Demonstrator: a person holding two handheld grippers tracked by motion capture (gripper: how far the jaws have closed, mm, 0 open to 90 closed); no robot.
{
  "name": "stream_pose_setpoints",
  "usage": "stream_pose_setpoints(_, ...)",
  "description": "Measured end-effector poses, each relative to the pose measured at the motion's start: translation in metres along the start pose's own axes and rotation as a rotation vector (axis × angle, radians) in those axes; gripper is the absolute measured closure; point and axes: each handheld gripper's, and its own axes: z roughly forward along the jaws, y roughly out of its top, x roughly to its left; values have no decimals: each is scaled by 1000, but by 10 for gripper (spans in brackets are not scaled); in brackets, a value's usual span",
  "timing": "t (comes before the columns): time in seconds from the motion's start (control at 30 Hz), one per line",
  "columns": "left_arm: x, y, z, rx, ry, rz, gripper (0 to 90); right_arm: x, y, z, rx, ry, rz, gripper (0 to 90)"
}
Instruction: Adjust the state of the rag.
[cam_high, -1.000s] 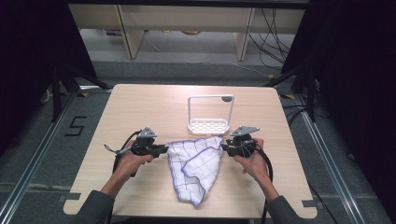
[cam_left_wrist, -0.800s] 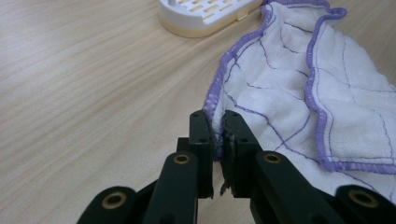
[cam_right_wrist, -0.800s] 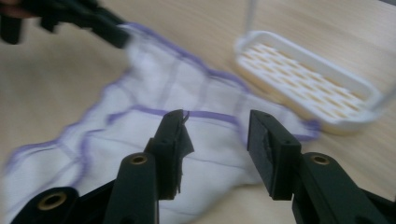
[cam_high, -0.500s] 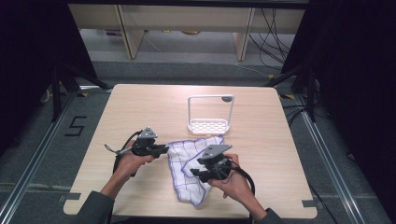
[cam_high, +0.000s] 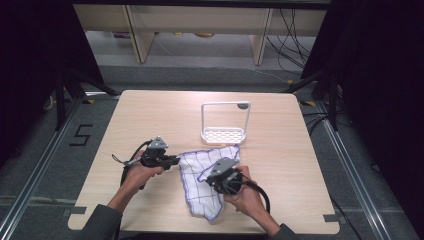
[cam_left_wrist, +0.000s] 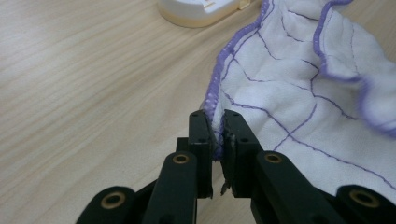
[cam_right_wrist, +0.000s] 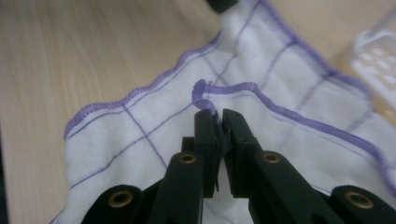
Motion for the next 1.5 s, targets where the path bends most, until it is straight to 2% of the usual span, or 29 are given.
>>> stream_pose_setpoints(0.03, 2, 0, -2, 3, 2, 16, 831, -4, -3, -13, -25, -12, 25, 855)
stream_pose_setpoints(0.07, 2, 0, -2, -1, 4, 6, 833, -14, -12, -36, -71, -11, 95, 855)
stream_pose_setpoints(0.13, 3, -1, -3, 9, 15, 20, 835, -24, -28, -55, -116, -38, 167, 854)
stream_pose_setpoints(0.17, 3, -1, -3, 9, 15, 20, 835, -24, -28, -55, -116, -38, 167, 854)
stream_pose_setpoints(0.2, 4, -1, -3, 12, 22, 20, 836, -30, -49, -68, -125, -78, 219, 854)
stream_pose_setpoints(0.23, 4, -1, -2, 7, 28, 14, 837, -32, -58, -71, -124, -80, 240, 854)
stream_pose_setpoints(0.3, 4, -2, -1, 19, 33, 19, 838, -31, -84, -77, -108, -74, 336, 851)
stream_pose_setpoints(0.33, 4, -2, -1, 19, 33, 19, 838, -31, -84, -77, -108, -74, 336, 851)
stream_pose_setpoints(0.43, 6, -1, 2, 22, 61, 31, 832, -18, -115, -79, -53, -36, 398, 801)
stream_pose_setpoints(0.47, 8, 0, 5, 7, 97, 39, 817, -14, -119, -77, -50, -17, 401, 778)
stream_pose_setpoints(0.53, 12, -1, 11, -36, 119, 20, 738, -7, -118, -79, -29, -18, 404, 676)
stream_pose_setpoints(0.57, 14, -2, 11, -21, 122, -15, 664, -5, -114, -81, -40, -30, 425, 642)
stream_pose_setpoints(0.6, 15, -2, 10, -9, 127, -41, 576, -7, -111, -84, -58, -57, 382, 618)
stream_pose_setpoints(0.63, 15, -2, 10, -9, 127, -41, 521, -7, -111, -84, -58, -57, 382, 618)
stream_pose_setpoints(0.73, 9, -4, -4, -20, 156, -49, 476, -10, -103, -95, -91, -133, 396, 536)
stream_pose_setpoints(0.77, 3, -5, -11, -25, 156, -40, 468, -17, -103, -97, -103, -151, 372, 524)
stream_pose_setpoints(0.83, -18, -11, -28, -26, 104, -18, 456, -29, -104, -95, -88, -178, 377, 519)
stream_pose_setpoints(0.9, -33, -16, -38, -30, 56, 19, 452, -28, -107, -93, -70, -158, 397, 518)
stream_pose_setpoints(0.93, -33, -16, -38, -30, 56, 19, 457, -28, -107, -93, -70, -158, 397, 518)
stream_pose_setpoints(1.0, -52, -24, -47, -19, 4, 34, 469, -28, -110, -94, -65, -158, 371, 513)
stream_pose_setpoints(1.1, -76, -33, -48, -33, -69, 31, 488, -26, -112, -98, -74, -173, 385, 494)
stream_pose_setpoints(1.13, -90, -38, -48, -27, -96, 52, 497, -26, -114, -100, -82, -180, 386, 480)
stream_pose_setpoints(1.17, -90, -38, -48, -27, -96, 52, 498, -26, -114, -100, -82, -180, 386, 480)
stream_pose_setpoints(1.23, -106, -41, -44, -39, -126, 55, 502, -26, -117, -101, -98, -178, 392, 470)
stream_pose_setpoints(1.27, -111, -42, -43, -32, -142, 82, 504, -25, -117, -102, -92, -179, 391, 470)
stream_pose_setpoints(1.3, -123, -43, -40, -13, -166, 122, 504, -23, -117, -100, -90, -167, 422, 468)
stream_pose_setpoints(1.4, -129, -43, -36, -2, -178, 148, 509, -26, -118, -95, -80, -161, 393, 465)
stream_pose_setpoints(1.43, -131, -45, -29, 17, -180, 167, 509, -26, -118, -94, -70, -158, 396, 465)
stream_pose_setpoints(1.5, -132, -47, -26, 29, -181, 164, 510, -26, -118, -92, -59, -153, 406, 470)
